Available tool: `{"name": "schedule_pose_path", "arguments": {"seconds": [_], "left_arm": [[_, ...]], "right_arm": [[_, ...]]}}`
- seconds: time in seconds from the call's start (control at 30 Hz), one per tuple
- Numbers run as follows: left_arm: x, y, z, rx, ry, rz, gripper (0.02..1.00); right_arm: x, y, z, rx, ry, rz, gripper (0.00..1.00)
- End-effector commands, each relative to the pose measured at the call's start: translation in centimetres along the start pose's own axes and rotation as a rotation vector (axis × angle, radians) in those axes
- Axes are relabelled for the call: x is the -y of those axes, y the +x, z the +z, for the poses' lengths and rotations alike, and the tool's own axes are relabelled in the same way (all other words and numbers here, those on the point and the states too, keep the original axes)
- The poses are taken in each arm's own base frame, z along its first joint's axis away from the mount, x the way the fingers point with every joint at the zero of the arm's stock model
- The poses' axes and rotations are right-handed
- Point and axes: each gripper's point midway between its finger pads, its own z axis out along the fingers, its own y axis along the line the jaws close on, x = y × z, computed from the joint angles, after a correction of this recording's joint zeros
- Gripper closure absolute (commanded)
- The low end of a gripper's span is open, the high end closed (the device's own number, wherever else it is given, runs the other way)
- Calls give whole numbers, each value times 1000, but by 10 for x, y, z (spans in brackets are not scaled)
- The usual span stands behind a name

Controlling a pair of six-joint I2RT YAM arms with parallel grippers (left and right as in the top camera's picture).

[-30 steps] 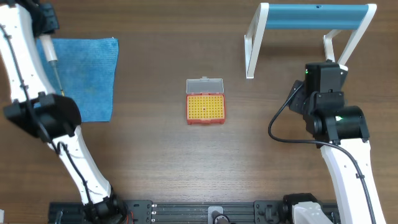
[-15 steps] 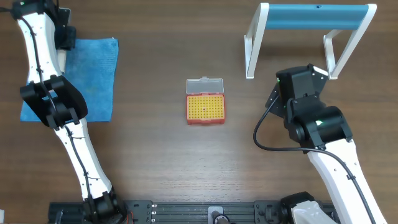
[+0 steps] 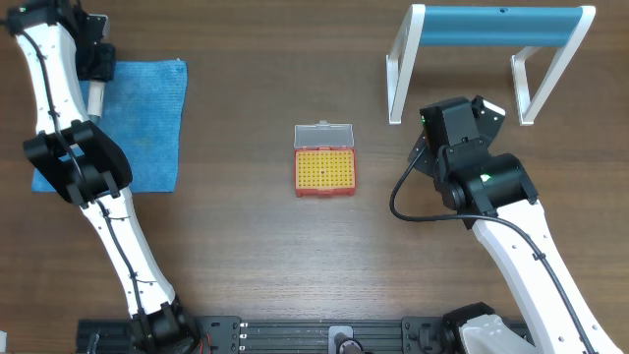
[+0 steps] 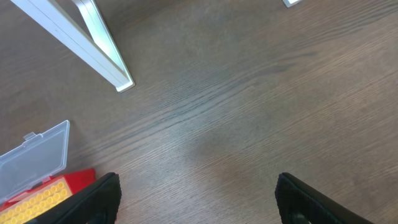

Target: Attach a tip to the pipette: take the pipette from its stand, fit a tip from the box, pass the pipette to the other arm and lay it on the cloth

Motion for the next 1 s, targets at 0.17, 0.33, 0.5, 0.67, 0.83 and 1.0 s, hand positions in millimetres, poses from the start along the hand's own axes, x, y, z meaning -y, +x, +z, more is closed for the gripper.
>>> {"name": "schedule_pose_path", "arguments": {"seconds": [0.17,0.33,0.5,0.67,0.83,1.0], "left_arm": [[10,25,34,-91,60,4,991],[10,24,37,-87,58,1,991],[11,24,37,-86,58,3,991],[11,24,37,-88,59,2,134],[16,23,26,-95,63,12,132],[19,-8,-62,48,15,-52,132]], "right_arm": [[-3,-10,-3,41,4,22,189],[-8,-16,-3,64,-17,33,189],[-12,-20,-4,82,-34,43,187],[-15,-24,-4,94,-46,49,187],[-16,-24,-4,97,-49,51,187],[-16,-25,-6,102,-56,54,187]]}}
